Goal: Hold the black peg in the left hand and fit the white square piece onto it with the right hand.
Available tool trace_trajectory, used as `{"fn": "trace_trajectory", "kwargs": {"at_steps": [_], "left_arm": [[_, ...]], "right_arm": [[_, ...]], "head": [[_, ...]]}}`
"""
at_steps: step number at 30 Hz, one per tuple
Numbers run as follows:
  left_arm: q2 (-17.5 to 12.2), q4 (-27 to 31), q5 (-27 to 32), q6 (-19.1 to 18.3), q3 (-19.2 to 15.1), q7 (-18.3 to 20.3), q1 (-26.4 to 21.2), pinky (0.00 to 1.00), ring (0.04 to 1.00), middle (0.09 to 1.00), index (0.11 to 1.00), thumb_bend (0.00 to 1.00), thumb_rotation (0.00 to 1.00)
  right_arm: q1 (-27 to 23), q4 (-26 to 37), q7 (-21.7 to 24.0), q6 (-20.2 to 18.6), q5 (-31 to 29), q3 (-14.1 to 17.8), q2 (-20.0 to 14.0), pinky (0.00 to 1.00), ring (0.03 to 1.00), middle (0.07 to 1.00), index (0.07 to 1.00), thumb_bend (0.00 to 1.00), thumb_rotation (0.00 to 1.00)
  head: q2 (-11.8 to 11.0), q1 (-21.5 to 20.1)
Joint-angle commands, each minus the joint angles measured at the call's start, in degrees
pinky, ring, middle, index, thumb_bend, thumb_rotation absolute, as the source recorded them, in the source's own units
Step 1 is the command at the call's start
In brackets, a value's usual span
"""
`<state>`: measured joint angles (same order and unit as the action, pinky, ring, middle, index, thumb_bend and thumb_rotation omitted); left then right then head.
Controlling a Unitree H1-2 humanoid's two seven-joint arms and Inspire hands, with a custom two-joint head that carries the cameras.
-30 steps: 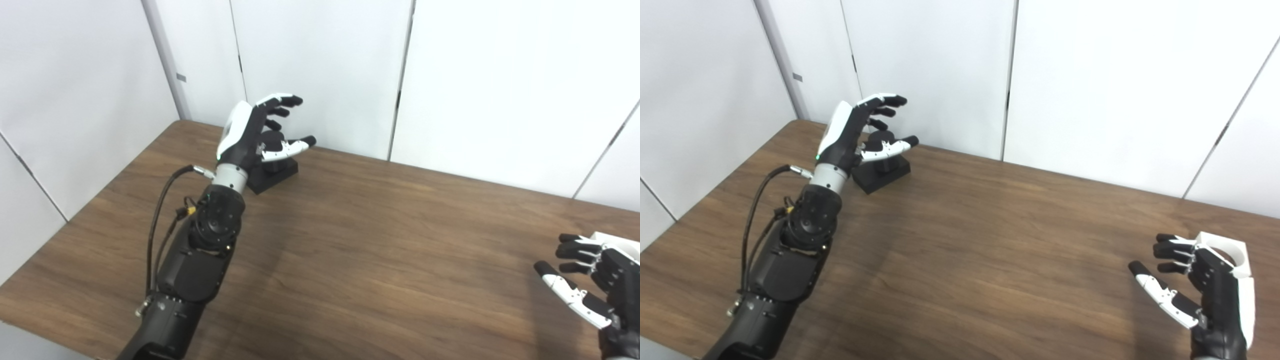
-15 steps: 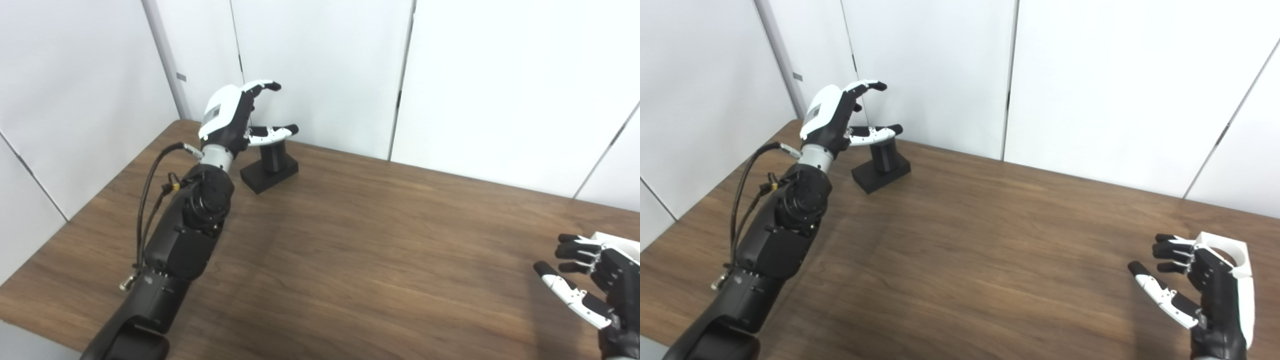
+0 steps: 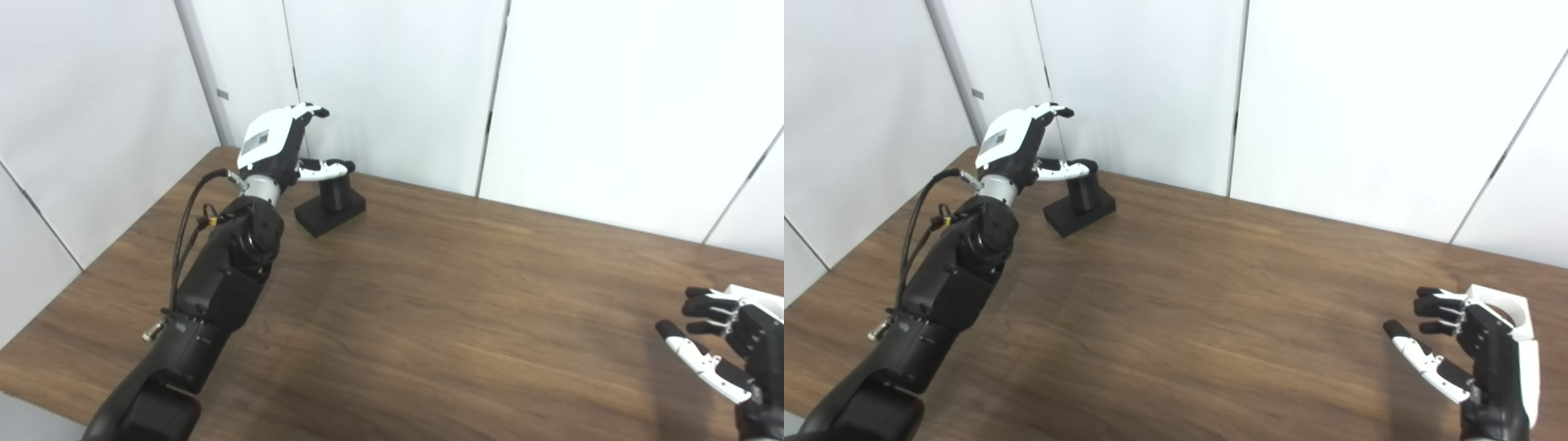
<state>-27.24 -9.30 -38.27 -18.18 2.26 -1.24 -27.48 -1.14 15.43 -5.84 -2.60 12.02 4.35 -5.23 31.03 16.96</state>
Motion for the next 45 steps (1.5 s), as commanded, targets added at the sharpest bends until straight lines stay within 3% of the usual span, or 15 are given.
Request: {"fn": "trace_trajectory", "kwargs": {"at_steps": [1, 6, 18, 27, 35, 45], "left_arm": [[-2.03, 0.85, -1.51, -1.54, 0.34, 0.45, -3.52, 1.0, 0.999, 0.958, 0.854, 0.9, 0.42], [-2.57, -0.64, -3.4, -5.14, 2.09, 1.57, -3.98, 1.0, 1.0, 0.974, 0.86, 0.93, 0.48], [-4.2, -4.73, -3.82, -7.43, 4.49, 3.13, -4.24, 1.0, 1.0, 0.997, 0.864, 0.98, 0.56], [-4.27, -6.24, -4.05, -8.32, 4.91, 3.46, -3.85, 1.0, 1.0, 0.991, 0.863, 0.97, 0.54], [-4.51, -8.4, -5.27, -8.66, 6.52, 4.83, -4.18, 1.0, 1.0, 1.0, 0.878, 0.98, 0.6], [-3.5, -10.13, -5.63, -8.65, 6.82, 6.28, -4.21, 0.99, 1.0, 1.0, 0.869, 1.0, 0.6]], "right_arm": [[-1.41, 2.24, -0.45, 0.56, 0.35, 0.39, -0.05, 0.52, 0.596, 0.651, 0.491, 0.49, 0.12], [-1.43, 2.61, -0.37, 0.36, 0.2, 0.43, -0.01, 0.5, 0.592, 0.646, 0.49, 0.49, 0.12], [-1.34, 3.28, -0.41, -0.57, 0.88, 0.26, 0.08, 0.53, 0.623, 0.648, 0.491, 0.49, 0.12], [-1.17, 3.12, -0.41, -0.6, 0.72, 0.47, -0.01, 0.55, 0.637, 0.654, 0.491, 0.49, 0.12], [-1.18, 3.01, -0.36, -0.69, 0.5, 0.6, 0.0, 0.55, 0.635, 0.658, 0.491, 0.49, 0.12], [-1.15, 3.01, -0.49, -0.56, 1.0, 0.59, -0.13, 0.55, 0.64, 0.651, 0.491, 0.49, 0.12]], "head": [[0.16, 0.02], [0.25, -0.11], [0.52, 0.03], [0.91, 0.0], [1.16, -0.08], [1.52, -0.35]]}}
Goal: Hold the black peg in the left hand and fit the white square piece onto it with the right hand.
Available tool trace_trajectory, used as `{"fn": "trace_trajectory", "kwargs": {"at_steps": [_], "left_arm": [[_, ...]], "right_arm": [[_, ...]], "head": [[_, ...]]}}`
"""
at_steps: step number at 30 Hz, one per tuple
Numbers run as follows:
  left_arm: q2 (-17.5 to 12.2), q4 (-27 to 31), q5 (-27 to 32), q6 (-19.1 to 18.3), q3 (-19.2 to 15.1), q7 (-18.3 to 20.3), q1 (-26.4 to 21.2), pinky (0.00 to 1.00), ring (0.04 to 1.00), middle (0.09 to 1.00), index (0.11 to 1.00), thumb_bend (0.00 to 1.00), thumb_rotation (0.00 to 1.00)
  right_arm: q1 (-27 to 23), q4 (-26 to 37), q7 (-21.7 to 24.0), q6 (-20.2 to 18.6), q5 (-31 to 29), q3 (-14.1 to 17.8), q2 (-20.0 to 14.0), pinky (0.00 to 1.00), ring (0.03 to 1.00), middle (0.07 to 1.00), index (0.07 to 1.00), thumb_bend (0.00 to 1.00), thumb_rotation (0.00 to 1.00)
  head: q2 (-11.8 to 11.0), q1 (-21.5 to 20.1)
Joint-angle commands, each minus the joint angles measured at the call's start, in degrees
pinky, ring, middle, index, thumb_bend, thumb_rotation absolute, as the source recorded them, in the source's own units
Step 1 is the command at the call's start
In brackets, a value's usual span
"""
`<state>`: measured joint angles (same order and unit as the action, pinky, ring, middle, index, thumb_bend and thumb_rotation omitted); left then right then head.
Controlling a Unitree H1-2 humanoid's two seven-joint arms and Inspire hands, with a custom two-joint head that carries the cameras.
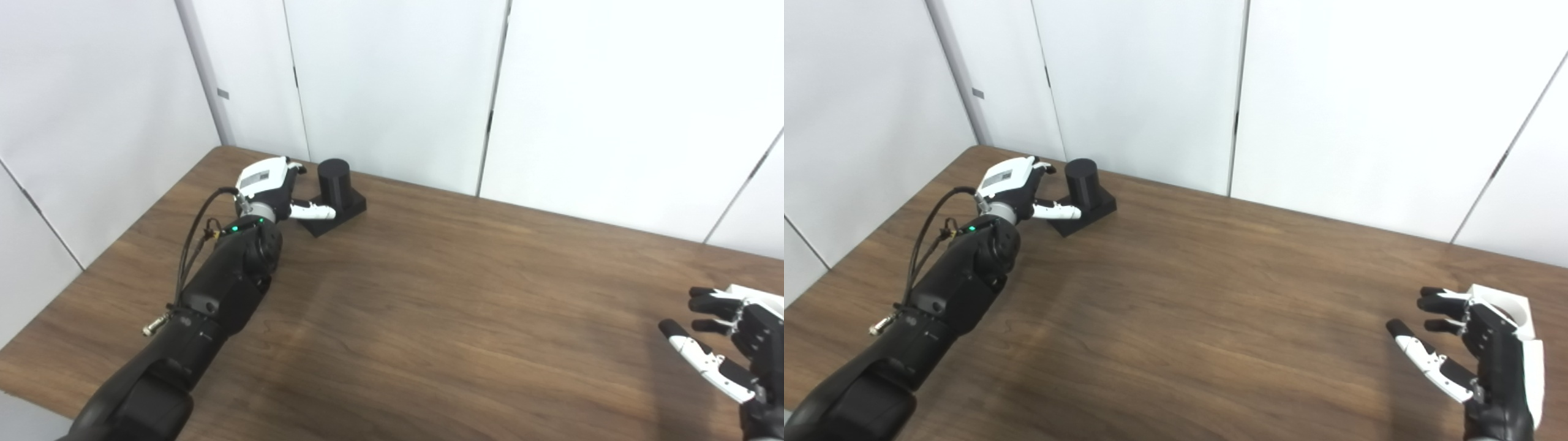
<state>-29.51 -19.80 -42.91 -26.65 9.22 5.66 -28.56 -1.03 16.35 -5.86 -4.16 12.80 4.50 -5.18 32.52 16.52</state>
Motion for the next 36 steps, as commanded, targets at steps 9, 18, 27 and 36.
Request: {"fn": "trace_trajectory", "kwargs": {"at_steps": [9, 18, 27, 36], "left_arm": [[-0.74, -2.2, -0.04, 0.14, 0.84, -1.25, -3.96, 0.99, 1.0, 0.995, 0.85, 1.0, 0.6], [-0.44, -2.93, -0.28, -0.14, 1.92, -0.04, -3.79, 1.0, 1.0, 1.0, 0.868, 1.0, 0.64], [-0.39, -4.59, 0.11, 0.71, 3.28, -1.13, -4.23, 1.0, 1.0, 0.995, 0.851, 1.0, 0.61], [-1.55, -6.55, -2.16, 0.79, 7.13, -0.8, -5.14, 0.99, 1.0, 0.99, 0.845, 0.92, 0.54]], "right_arm": [[-1.17, 2.6, -0.41, 0.32, 0.46, 0.41, -0.09, 0.56, 0.642, 0.653, 0.491, 0.49, 0.12], [-1.16, 2.65, -0.35, 0.54, 0.07, 0.61, -0.2, 0.57, 0.648, 0.651, 0.491, 0.49, 0.12], [-1.04, 2.81, -0.17, 0.53, -0.52, 0.59, -0.12, 0.57, 0.647, 0.657, 0.491, 0.49, 0.12], [-0.8, 3.05, -0.13, 0.4, -0.65, 0.71, -0.21, 0.55, 0.635, 0.657, 0.492, 0.49, 0.12]], "head": [[0.06, -0.01], [0.37, -0.16], [0.52, -0.38], [0.78, -0.54]]}}
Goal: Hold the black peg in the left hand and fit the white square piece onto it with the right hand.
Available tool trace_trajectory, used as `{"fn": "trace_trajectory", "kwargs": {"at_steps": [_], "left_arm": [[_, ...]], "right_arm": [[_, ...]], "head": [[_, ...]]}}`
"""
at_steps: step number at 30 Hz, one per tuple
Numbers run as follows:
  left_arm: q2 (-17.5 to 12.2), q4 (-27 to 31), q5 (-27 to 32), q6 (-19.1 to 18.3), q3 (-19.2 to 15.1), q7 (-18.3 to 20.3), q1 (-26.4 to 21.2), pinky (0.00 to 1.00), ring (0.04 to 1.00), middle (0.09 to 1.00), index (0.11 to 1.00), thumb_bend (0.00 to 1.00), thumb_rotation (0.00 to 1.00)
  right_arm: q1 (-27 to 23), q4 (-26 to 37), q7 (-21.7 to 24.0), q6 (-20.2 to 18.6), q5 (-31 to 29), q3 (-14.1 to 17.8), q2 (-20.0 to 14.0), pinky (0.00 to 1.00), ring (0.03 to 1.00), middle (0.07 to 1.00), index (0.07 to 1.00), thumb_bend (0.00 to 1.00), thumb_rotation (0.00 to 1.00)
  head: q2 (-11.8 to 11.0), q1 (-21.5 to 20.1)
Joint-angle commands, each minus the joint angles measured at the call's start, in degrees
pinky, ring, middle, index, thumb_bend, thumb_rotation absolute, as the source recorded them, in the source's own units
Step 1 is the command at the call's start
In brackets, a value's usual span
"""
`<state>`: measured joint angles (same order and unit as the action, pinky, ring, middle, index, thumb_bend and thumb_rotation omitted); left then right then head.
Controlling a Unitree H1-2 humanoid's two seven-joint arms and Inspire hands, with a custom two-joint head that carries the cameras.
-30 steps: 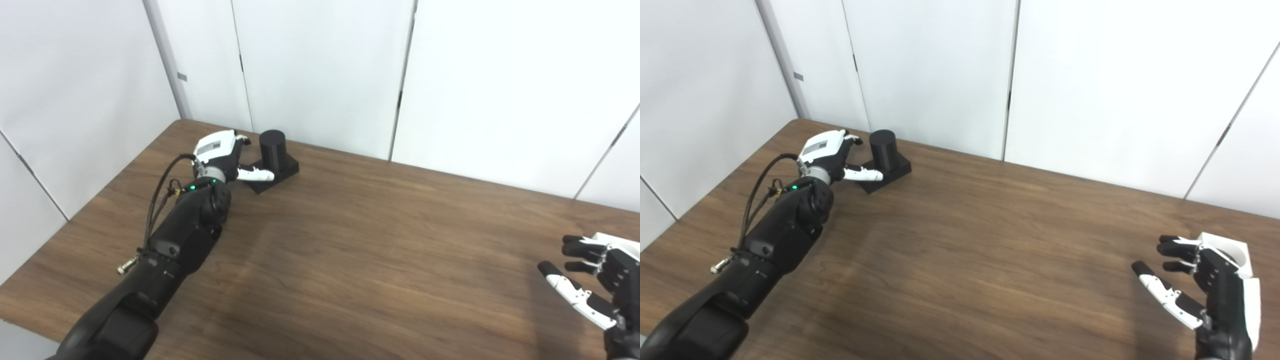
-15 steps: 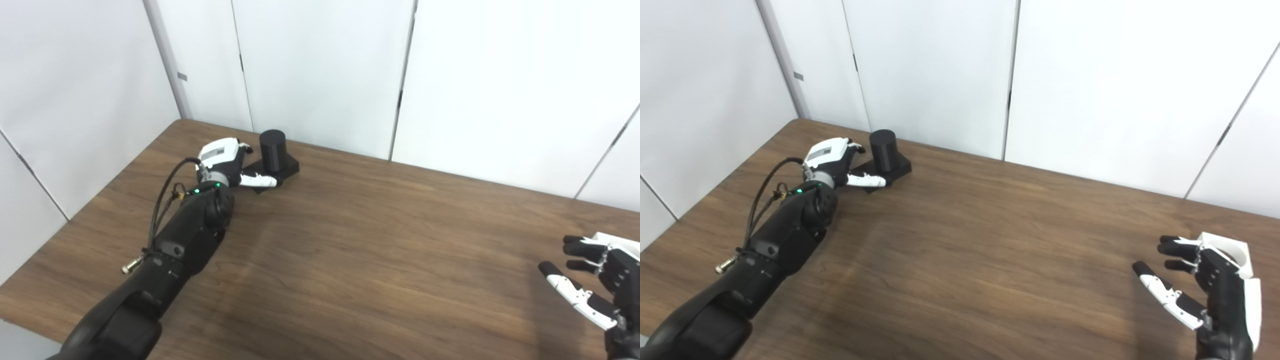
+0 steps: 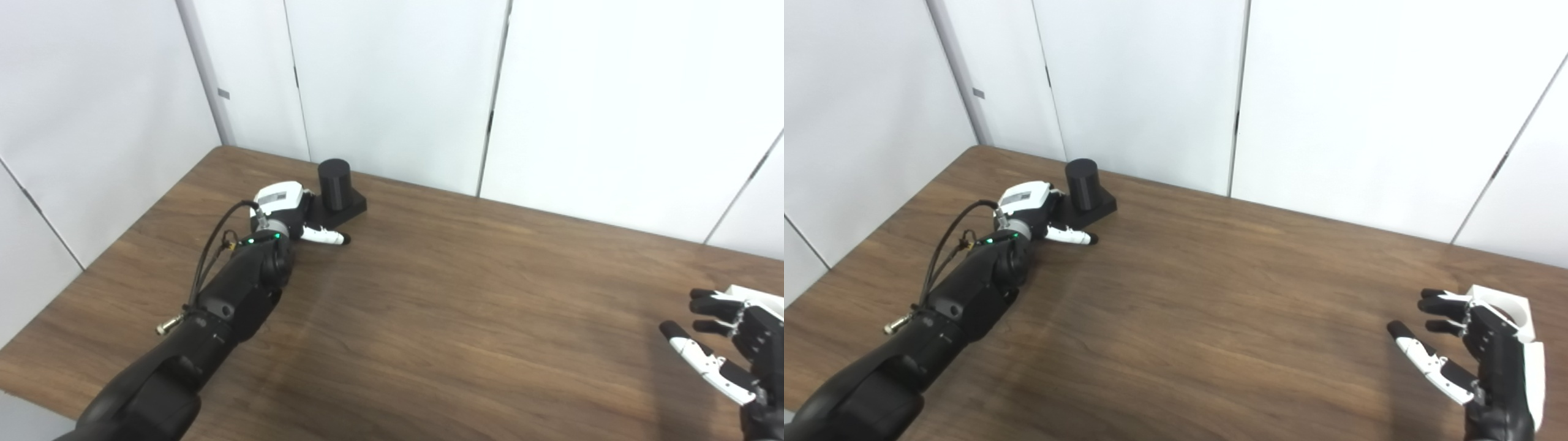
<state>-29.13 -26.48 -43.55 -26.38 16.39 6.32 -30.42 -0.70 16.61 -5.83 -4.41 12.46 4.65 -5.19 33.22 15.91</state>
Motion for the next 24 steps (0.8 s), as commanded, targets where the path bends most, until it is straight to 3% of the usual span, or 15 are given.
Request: {"fn": "trace_trajectory", "kwargs": {"at_steps": [1, 15, 24], "left_arm": [[-1.94, -0.05, -1.48, 0.45, 0.1, -1.53, -3.35, 0.99, 1.0, 0.988, 0.842, 0.91, 0.53], [-4.09, -1.46, -2.09, 0.11, 2.2, 0.37, -4.32, 1.0, 1.0, 0.957, 0.786, 0.83, 0.48], [-6.17, -1.48, -0.7, 2.23, 1.51, 1.35, -4.5, 0.99, 0.975, 0.911, 0.723, 0.76, 0.38]], "right_arm": [[-1.13, 2.77, -0.17, 0.68, -0.37, 0.59, -0.2, 0.54, 0.633, 0.657, 0.491, 0.49, 0.12], [-0.88, 3.32, 0.1, 0.12, -0.53, 0.88, -0.41, 0.53, 0.627, 0.659, 0.491, 0.49, 0.12], [-0.96, 2.76, -0.05, 0.92, -1.1, 0.99, -0.47, 0.55, 0.633, 0.66, 0.491, 0.49, 0.12]], "head": [[0.08, 0.08], [0.76, 0.47], [1.16, 0.59]]}}
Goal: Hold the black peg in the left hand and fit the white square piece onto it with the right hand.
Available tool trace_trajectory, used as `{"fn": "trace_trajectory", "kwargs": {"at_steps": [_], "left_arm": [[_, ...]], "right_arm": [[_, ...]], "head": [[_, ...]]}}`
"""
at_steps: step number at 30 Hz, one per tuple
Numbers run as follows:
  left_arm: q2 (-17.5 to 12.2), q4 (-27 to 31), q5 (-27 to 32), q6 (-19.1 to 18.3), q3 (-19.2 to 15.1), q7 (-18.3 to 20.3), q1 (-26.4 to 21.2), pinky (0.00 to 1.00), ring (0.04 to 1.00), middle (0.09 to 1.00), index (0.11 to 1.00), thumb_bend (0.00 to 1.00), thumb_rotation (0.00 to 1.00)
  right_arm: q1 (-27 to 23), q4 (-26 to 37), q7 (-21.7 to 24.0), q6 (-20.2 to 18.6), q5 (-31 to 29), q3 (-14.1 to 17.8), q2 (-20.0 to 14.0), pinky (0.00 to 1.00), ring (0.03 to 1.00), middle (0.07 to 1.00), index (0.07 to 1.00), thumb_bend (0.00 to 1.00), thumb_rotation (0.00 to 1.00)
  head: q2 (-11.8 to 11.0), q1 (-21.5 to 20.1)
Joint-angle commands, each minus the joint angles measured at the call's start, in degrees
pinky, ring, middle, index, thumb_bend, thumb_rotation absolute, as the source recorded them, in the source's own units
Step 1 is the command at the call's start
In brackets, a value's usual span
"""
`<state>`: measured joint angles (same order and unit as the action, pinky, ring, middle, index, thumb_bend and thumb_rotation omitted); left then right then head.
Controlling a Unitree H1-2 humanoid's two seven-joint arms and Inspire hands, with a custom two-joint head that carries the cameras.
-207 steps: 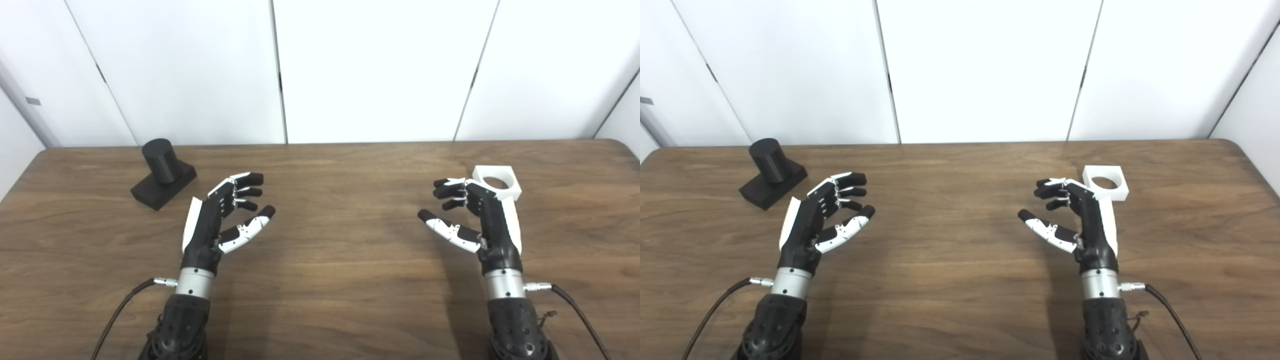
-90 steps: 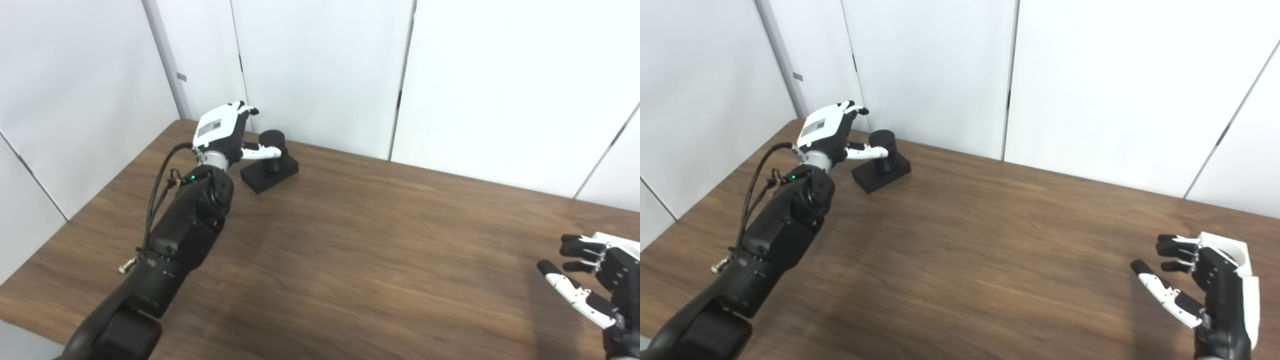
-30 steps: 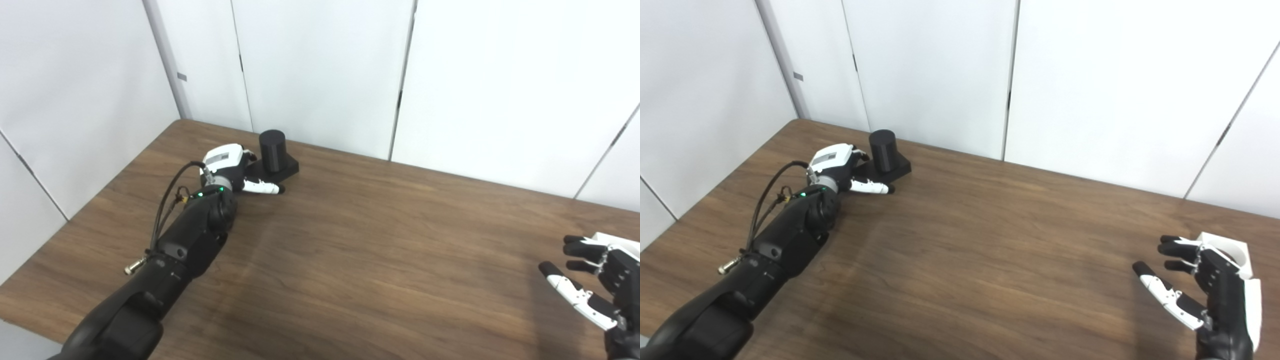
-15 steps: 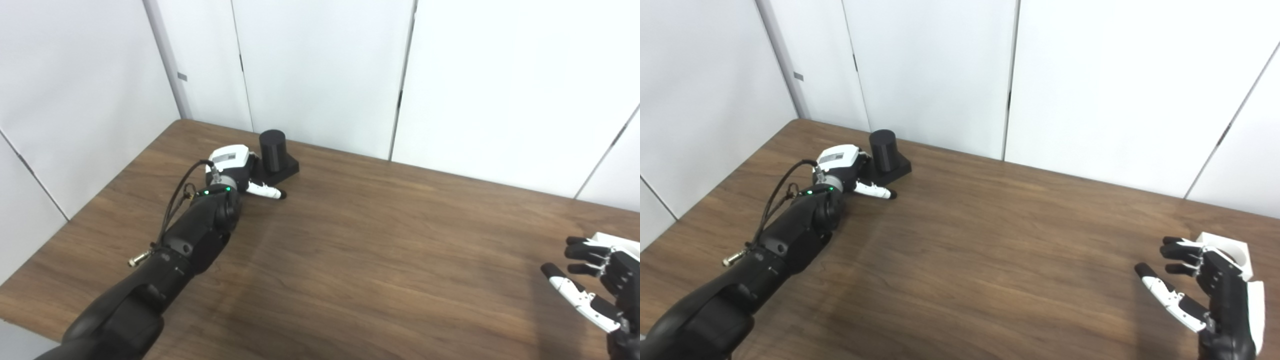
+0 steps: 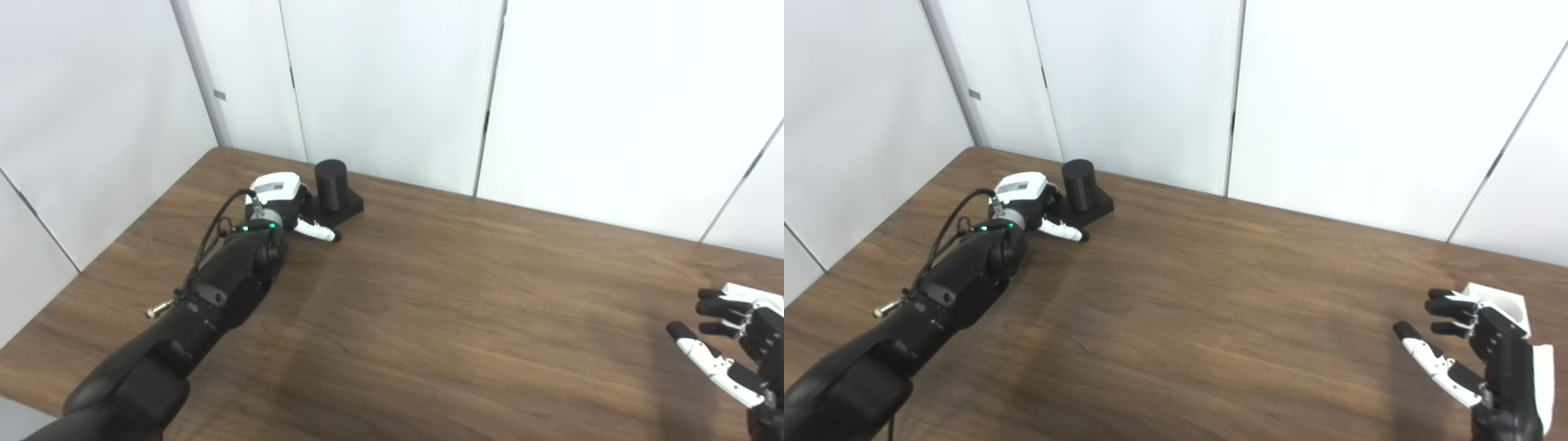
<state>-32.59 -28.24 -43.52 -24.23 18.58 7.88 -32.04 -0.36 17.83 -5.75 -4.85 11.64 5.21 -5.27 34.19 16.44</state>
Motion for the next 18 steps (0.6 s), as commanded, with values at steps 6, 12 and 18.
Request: {"fn": "trace_trajectory", "kwargs": {"at_steps": [6, 12, 18], "left_arm": [[-3.94, 0.42, -0.51, 0.4, -0.72, 0.57, -2.95, 0.97, 0.947, 0.884, 0.665, 0.71, 0.34], [-4.09, 0.88, -0.03, -0.03, -1.05, 1.59, -2.62, 0.92, 0.923, 0.856, 0.6, 0.68, 0.28], [-3.89, 1.84, 0.76, -0.05, -1.28, 2.71, -1.9, 0.91, 0.93, 0.87, 0.603, 0.7, 0.27]], "right_arm": [[-1.52, 1.18, -0.22, 1.87, -0.41, 0.71, -0.57, 0.54, 0.636, 0.651, 0.491, 0.49, 0.11], [-1.66, 0.91, 0.06, 2.4, -0.83, 0.86, -0.82, 0.55, 0.646, 0.651, 0.491, 0.49, 0.12], [-1.52, 1.32, 0.09, 1.98, -0.53, 0.96, -1.05, 0.55, 0.646, 0.653, 0.491, 0.49, 0.11]], "head": [[0.44, 0.23], [0.57, 0.43], [0.8, 0.55]]}}
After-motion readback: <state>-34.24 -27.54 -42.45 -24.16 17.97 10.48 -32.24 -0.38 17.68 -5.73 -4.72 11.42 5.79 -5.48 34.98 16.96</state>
